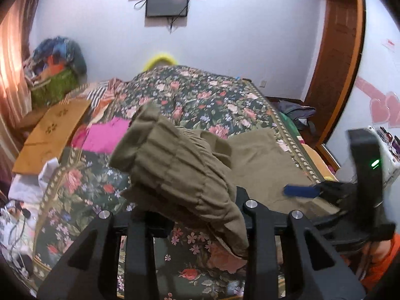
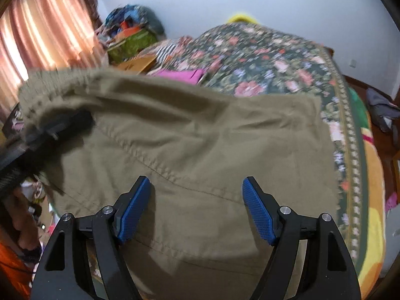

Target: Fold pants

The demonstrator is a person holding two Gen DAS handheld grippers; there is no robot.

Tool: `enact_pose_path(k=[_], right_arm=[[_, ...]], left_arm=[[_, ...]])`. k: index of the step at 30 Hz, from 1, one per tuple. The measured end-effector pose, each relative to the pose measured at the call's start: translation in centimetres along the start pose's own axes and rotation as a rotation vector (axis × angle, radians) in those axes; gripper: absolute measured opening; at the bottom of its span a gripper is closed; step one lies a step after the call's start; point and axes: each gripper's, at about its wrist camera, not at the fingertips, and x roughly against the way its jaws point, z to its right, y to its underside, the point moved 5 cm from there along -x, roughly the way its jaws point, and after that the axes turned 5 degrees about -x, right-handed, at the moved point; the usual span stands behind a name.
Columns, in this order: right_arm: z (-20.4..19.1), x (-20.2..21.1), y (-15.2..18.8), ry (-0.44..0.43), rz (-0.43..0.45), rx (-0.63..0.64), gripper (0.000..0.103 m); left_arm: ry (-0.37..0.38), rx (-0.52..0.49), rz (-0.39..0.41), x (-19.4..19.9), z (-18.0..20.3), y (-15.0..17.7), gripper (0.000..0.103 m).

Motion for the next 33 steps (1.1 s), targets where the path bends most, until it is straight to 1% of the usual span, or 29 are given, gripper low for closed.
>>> enact_pose_path(k=[4,7,10,12,14,18,22,25,26,33], right_arm=[[-1.0,-0.9,1.1,-0.054,-0.055,0.008,0.073],[-1.4,-0.9,1.4,-0.054,-0.056,0.024,0.073],[-1.1,-0.4,1.5,-0.069,-0.06,0.013,0.072],[-0.7,0.2,1.6,-0.061,-0.05,0.008,0.072],[0.1,1.3,1.8,-0.036,-0.019,-0.004,0.072],[2.7,4.0,2.9,0.009,0.03,-0.068,0.072],[5.4,5.0,4.5,0.07,0.025,-0.113,0.072],[6.5,4.2,5.8,0.068,-0.01,-0.145,0.073],[6.6,3.9,6.0,0.066,-0.009,-0.149,0.074],[6.4,4.1,6.2,0.035,0.017,-0.158,0.075]], left_arm=[[0.006,-0.042,0.014,0.5,1.2,-0.5,0.031],[0.0,-0.082,0.028,0.6,2.3,-0.9,0.031],[-0.007,-0.127,0.044,0.7,3.5,-1.4,0.031],[-0.004,-0.152,0.05,0.7,4.1,-1.7,0.031],[0.001,-0.17,0.048,0.7,4.6,-2.0,0.031],[0.001,-0.211,0.046,0.5,5.9,-2.5,0.031],[0.021,-0.24,0.055,0.6,7.4,-2.8,0.031],[0.041,-0.259,0.055,0.3,8.8,-3.1,0.031],[0.045,-0.267,0.055,0.1,9.2,-3.2,0.031],[0.108,-0.31,0.045,-0.5,12.3,-3.5,0.03]])
